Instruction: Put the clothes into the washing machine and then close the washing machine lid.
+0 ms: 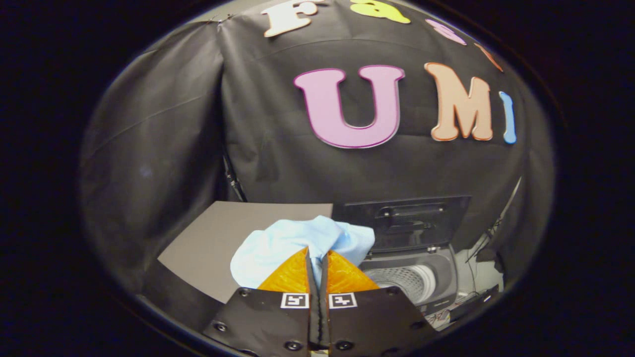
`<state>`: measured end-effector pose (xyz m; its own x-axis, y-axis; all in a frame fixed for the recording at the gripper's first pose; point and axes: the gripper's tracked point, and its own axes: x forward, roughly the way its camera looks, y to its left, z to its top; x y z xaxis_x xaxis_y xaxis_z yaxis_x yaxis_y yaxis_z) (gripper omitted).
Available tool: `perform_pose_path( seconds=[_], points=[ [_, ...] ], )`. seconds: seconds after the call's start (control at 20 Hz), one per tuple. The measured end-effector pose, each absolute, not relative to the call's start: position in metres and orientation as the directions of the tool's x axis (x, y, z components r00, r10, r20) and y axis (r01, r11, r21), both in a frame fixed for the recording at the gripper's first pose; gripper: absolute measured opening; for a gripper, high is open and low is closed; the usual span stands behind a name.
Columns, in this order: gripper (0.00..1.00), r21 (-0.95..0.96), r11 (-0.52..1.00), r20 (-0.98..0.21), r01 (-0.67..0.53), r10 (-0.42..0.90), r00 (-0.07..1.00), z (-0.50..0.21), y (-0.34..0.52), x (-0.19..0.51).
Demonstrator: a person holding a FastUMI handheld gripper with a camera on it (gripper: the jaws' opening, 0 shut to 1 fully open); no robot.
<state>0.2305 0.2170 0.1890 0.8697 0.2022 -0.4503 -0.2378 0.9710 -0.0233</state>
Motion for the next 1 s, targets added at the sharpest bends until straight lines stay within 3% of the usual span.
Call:
perform_pose_path(
  seconds=[0.5, 0.75, 1.0],
  points=[
    [0.0, -0.017, 0.998, -0.407, -0.061, 0.049, 0.912, 0.215, 0.061, 0.254],
    [0.0, -0.002, 0.999, -0.377, -0.034, 0.03, 0.926, 0.211, 0.035, 0.267],
    [0.0, -0.035, 0.998, -0.43, -0.06, 0.039, 0.902, 0.178, 0.036, 0.278]
  ],
)
